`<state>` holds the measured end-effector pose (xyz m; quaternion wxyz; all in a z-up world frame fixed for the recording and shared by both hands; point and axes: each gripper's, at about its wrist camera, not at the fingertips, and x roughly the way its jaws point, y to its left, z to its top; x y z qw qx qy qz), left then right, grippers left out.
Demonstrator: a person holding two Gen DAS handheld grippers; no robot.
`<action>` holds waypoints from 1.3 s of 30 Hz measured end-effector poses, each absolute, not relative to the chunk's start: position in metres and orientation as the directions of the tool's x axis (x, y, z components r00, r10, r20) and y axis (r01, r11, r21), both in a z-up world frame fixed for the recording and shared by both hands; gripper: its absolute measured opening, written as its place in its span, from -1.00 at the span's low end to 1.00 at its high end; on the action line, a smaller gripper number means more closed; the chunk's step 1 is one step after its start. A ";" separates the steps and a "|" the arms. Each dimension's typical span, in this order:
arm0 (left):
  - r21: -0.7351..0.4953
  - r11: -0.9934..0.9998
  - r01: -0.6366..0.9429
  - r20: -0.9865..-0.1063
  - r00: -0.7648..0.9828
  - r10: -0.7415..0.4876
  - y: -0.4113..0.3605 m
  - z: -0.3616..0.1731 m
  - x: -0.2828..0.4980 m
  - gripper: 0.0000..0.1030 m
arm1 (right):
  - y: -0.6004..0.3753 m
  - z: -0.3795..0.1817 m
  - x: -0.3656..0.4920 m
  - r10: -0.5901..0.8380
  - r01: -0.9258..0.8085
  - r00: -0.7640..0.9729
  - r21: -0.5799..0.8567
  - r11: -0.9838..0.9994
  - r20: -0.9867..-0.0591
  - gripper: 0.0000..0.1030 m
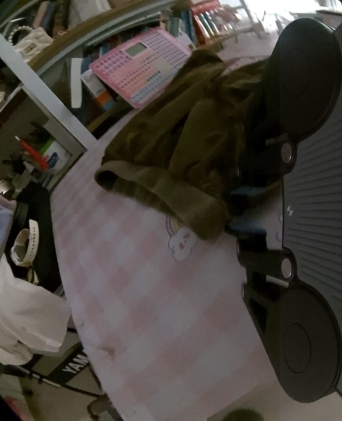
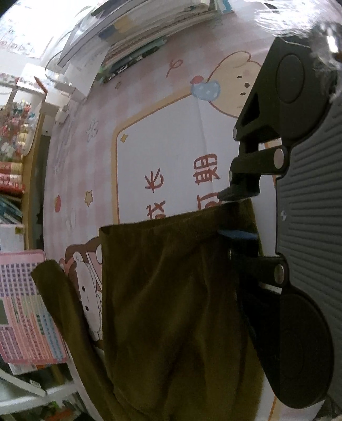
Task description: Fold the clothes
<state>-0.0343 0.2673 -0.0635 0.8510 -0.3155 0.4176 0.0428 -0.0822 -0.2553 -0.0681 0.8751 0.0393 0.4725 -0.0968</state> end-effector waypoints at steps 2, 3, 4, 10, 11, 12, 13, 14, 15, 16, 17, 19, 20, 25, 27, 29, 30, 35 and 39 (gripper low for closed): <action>-0.459 0.818 -0.346 -0.753 0.640 -0.153 0.270 -0.057 -0.036 -0.05 | -0.259 -0.067 -0.083 -0.139 0.244 0.532 -0.006 0.970 -0.835 -0.21; -0.441 0.831 -0.338 -0.754 0.642 -0.139 0.271 -0.053 -0.037 -0.04 | -0.261 -0.066 -0.083 -0.141 0.265 0.532 0.005 0.964 -0.835 -0.12; -0.427 0.843 -0.329 -0.751 0.648 -0.127 0.272 -0.049 -0.038 -0.04 | -0.263 -0.065 -0.084 -0.144 0.285 0.531 0.017 0.958 -0.835 -0.05; -0.374 0.897 -0.235 -0.688 0.719 -0.099 0.267 -0.020 -0.035 -0.04 | -0.253 -0.049 -0.088 -0.160 0.315 0.590 0.043 0.948 -0.791 0.04; -0.378 0.902 -0.209 -0.675 0.729 -0.115 0.262 -0.017 -0.033 -0.03 | -0.250 -0.045 -0.088 -0.158 0.312 0.604 0.049 0.949 -0.781 0.08; -0.382 0.906 -0.182 -0.662 0.738 -0.131 0.258 -0.015 -0.031 -0.03 | -0.247 -0.042 -0.089 -0.156 0.308 0.620 0.056 0.950 -0.769 0.10; -0.385 0.910 -0.155 -0.649 0.746 -0.147 0.253 -0.012 -0.028 -0.03 | -0.243 -0.038 -0.090 -0.152 0.303 0.639 0.065 0.951 -0.754 0.11; -0.384 0.914 -0.129 -0.642 0.749 -0.164 0.247 -0.012 -0.026 -0.02 | -0.239 -0.034 -0.091 -0.148 0.299 0.657 0.074 0.951 -0.739 0.12; -0.384 0.918 -0.103 -0.636 0.750 -0.181 0.242 -0.012 -0.024 -0.02 | -0.235 -0.031 -0.092 -0.144 0.294 0.673 0.083 0.952 -0.726 0.13; -0.383 0.920 -0.083 -0.634 0.748 -0.196 0.235 -0.012 -0.022 -0.02 | -0.233 -0.028 -0.093 -0.141 0.289 0.685 0.090 0.953 -0.715 0.16; -0.382 0.922 -0.059 -0.633 0.744 -0.214 0.228 -0.013 -0.019 -0.02 | -0.230 -0.025 -0.095 -0.137 0.284 0.697 0.096 0.954 -0.704 0.18; -0.379 0.925 -0.015 -0.631 0.736 -0.246 0.217 -0.016 -0.016 -0.02 | -0.224 -0.020 -0.098 -0.135 0.279 0.712 0.100 0.955 -0.689 0.21; -0.368 0.930 0.005 -0.632 0.732 -0.254 0.211 -0.017 -0.015 -0.02 | -0.222 -0.019 -0.099 -0.139 0.280 0.712 0.097 0.955 -0.688 0.22; -0.285 0.954 0.096 -0.633 0.729 -0.262 0.183 -0.018 -0.013 -0.02 | -0.215 -0.018 -0.108 -0.165 0.305 0.697 0.080 0.949 -0.698 0.22; -0.283 0.952 0.116 -0.632 0.724 -0.276 0.178 -0.019 -0.012 -0.02 | -0.213 -0.019 -0.112 -0.169 0.307 0.693 0.074 0.949 -0.701 0.23; -0.289 0.949 0.123 -0.636 0.717 -0.286 0.175 -0.021 -0.012 -0.02 | -0.211 -0.018 -0.115 -0.169 0.303 0.692 0.070 0.950 -0.702 0.26; -0.289 0.949 0.124 -0.638 0.715 -0.288 0.174 -0.021 -0.013 -0.02 | -0.210 -0.018 -0.116 -0.169 0.301 0.691 0.068 0.951 -0.702 0.26; -0.285 0.950 0.124 -0.645 0.709 -0.286 0.169 -0.024 -0.017 -0.02 | -0.210 -0.017 -0.112 -0.155 0.282 0.692 0.066 0.957 -0.705 0.26; -0.283 0.954 0.099 -0.653 0.709 -0.267 0.168 -0.025 -0.018 -0.02 | -0.211 -0.017 -0.107 -0.140 0.262 0.693 0.067 0.963 -0.708 0.26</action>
